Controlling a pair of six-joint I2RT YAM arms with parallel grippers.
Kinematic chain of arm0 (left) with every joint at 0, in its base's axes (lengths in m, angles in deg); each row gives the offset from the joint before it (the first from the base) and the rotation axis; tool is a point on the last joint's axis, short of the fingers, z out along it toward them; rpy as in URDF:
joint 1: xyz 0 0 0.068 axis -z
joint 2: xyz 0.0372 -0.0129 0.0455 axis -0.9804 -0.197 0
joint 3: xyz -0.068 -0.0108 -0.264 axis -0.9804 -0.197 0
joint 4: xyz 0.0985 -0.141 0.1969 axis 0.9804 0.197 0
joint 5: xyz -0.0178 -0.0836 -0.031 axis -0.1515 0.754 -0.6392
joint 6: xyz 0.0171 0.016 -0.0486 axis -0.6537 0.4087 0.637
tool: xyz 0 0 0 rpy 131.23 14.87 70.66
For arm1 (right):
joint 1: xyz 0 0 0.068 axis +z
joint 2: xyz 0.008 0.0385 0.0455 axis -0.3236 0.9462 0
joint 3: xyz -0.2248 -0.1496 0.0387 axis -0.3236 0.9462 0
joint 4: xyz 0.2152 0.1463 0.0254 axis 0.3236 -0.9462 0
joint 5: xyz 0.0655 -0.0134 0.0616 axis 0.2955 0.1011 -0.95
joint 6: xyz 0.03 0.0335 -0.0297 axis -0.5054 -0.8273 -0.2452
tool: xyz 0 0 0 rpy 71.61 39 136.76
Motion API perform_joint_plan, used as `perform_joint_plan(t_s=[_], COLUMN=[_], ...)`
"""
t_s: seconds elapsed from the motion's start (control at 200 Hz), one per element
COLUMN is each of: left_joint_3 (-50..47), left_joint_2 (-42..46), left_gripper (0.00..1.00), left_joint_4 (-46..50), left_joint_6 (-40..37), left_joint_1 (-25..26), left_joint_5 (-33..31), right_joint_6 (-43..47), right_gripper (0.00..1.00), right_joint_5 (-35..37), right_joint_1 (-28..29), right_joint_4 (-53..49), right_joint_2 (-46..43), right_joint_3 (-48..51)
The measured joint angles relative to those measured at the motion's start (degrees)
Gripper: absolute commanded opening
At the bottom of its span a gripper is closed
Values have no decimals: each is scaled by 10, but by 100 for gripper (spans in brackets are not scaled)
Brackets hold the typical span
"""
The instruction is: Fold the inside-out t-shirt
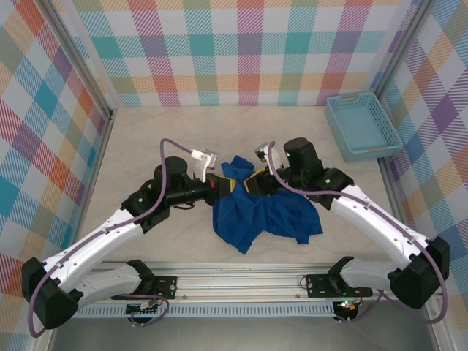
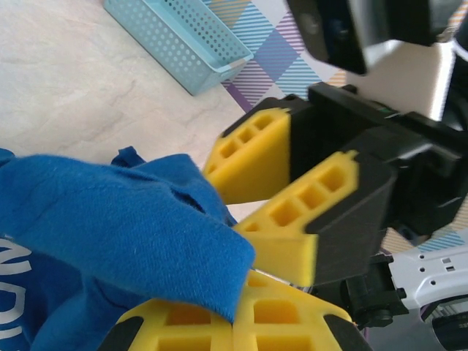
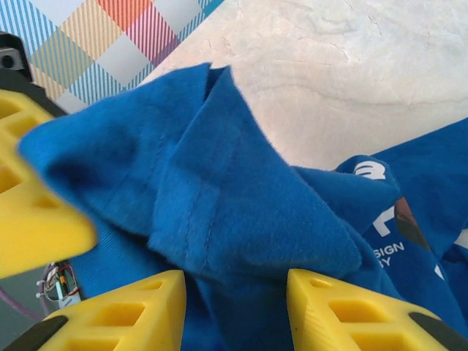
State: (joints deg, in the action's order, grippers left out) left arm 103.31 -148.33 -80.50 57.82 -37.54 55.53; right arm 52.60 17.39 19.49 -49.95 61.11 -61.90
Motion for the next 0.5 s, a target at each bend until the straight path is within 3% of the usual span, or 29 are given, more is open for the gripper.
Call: perform_joint_plan(t_s=[0.115, 0.315, 0.5], left_joint_3=[0, 0, 0], left_joint_2=[2, 6, 11], left_gripper=[0, 0, 0], left_joint_4=[0, 0, 5], left_joint_6=[1, 1, -1], left_joint_1=[0, 0, 0], left_joint_5=[0, 0, -4], right_joint_6=[7, 25, 38], right_gripper=[28, 0, 0], right_joint_5=[3, 14, 56], right_joint_1=[5, 11, 11], right_joint_4=[4, 5, -17], right_joint_2=[5, 5, -2], right_joint_3=[-2, -19, -30])
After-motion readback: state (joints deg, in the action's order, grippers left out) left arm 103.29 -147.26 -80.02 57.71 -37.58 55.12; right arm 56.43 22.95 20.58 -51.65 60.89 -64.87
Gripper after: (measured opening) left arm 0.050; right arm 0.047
